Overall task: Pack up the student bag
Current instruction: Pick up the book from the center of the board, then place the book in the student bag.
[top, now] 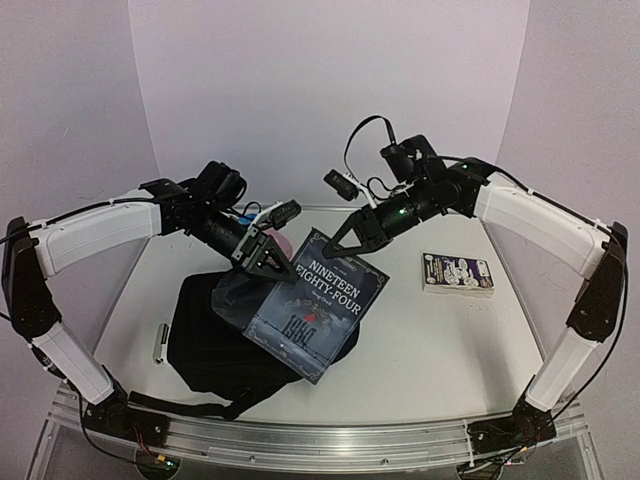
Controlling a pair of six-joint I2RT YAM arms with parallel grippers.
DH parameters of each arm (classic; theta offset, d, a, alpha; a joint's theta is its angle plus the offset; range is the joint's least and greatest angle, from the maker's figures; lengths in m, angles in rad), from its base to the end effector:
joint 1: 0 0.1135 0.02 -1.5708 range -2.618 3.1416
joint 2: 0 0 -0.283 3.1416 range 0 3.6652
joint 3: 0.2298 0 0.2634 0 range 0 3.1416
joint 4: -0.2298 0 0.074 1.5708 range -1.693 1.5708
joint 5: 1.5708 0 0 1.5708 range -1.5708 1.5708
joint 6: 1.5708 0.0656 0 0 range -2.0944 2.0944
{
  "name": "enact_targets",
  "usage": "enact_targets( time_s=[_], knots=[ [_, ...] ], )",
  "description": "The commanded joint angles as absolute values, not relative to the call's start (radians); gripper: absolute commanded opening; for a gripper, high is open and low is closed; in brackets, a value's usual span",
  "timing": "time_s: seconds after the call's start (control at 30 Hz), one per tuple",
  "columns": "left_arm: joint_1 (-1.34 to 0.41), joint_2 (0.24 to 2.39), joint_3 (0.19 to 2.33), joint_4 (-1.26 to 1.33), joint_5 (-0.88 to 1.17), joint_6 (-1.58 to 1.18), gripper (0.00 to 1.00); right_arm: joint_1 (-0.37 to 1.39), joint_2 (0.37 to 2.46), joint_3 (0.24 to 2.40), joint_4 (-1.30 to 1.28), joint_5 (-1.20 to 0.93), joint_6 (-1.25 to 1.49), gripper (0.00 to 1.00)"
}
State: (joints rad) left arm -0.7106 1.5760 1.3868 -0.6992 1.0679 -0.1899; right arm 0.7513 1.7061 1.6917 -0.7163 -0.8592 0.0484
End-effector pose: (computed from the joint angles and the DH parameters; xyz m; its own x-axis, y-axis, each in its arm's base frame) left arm 0.2288 -0.2727 0.3252 -0.7161 0.4962 -0.4910 0.6090 0.1003 -0.7868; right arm 0.2602 0.3110 0.3722 -0.5287 -0.4505 -0.7194 -0.8333 0.1142 0.5409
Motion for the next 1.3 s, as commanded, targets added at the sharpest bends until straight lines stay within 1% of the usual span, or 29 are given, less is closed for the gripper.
enact_targets(
  time_s=[0.0,0.03,0.1,0.17,0.27,0.37,0.47,0.73,0.77,0.83,0.93,0.97,1.1,1.13,1.17,1.27],
  knots=[
    [-0.659,1.478,1.332,-0.513,0.843,-0.338,0.62,0.757,1.641,1.665,-0.613,-0.566,0.177,0.0],
    [-0.636,1.458,1.305,-0.498,0.807,-0.369,0.67,0.746,1.628,1.654,-0.59,-0.536,0.202,0.0],
    [-0.577,1.416,1.243,-0.473,0.75,-0.442,0.73,0.716,1.593,1.627,-0.534,-0.489,0.263,0.0],
    [-0.511,1.368,1.177,-0.461,0.68,-0.518,0.77,0.674,1.553,1.597,-0.484,-0.439,0.329,0.0],
    [-0.451,1.298,1.108,-0.521,0.497,-0.592,0.85,0.609,1.481,1.547,-0.433,-0.344,0.422,0.0],
    [-0.41,1.254,1.054,-0.58,0.401,-0.648,0.94,0.553,1.436,1.505,-0.424,-0.267,0.494,0.0],
    [-0.371,1.238,0.994,-0.591,0.398,-0.708,0.97,0.543,1.414,1.474,-0.423,-0.226,0.519,0.0],
    [-0.362,1.265,0.909,-0.571,0.415,-0.79,0.97,0.543,1.392,1.462,-0.411,-0.233,0.559,0.0],
    [-0.363,1.27,0.898,-0.555,0.428,-0.797,0.96,0.543,1.39,1.462,-0.409,-0.233,0.561,0.0],
    [-0.361,1.28,0.88,-0.512,0.467,-0.808,0.9,0.542,1.39,1.463,-0.407,-0.242,0.566,0.0],
    [-0.362,1.31,0.858,-0.451,0.521,-0.826,0.76,0.542,1.391,1.462,-0.397,-0.272,0.583,0.0],
    [-0.362,1.323,0.853,-0.441,0.528,-0.829,0.73,0.542,1.391,1.463,-0.393,-0.28,0.591,0.0],
    [-0.361,1.374,0.855,-0.441,0.526,-0.813,0.64,0.542,1.385,1.453,-0.371,-0.317,0.641,0.0],
    [-0.362,1.384,0.855,-0.432,0.535,-0.813,0.59,0.542,1.383,1.444,-0.36,-0.33,0.66,0.0],
    [-0.362,1.39,0.855,-0.42,0.545,-0.813,0.52,0.542,1.379,1.431,-0.34,-0.339,0.681,0.0],
    [-0.361,1.392,0.856,-0.362,0.582,-0.818,0.24,0.543,1.369,1.379,-0.273,-0.371,0.753,0.0]
  ],
)
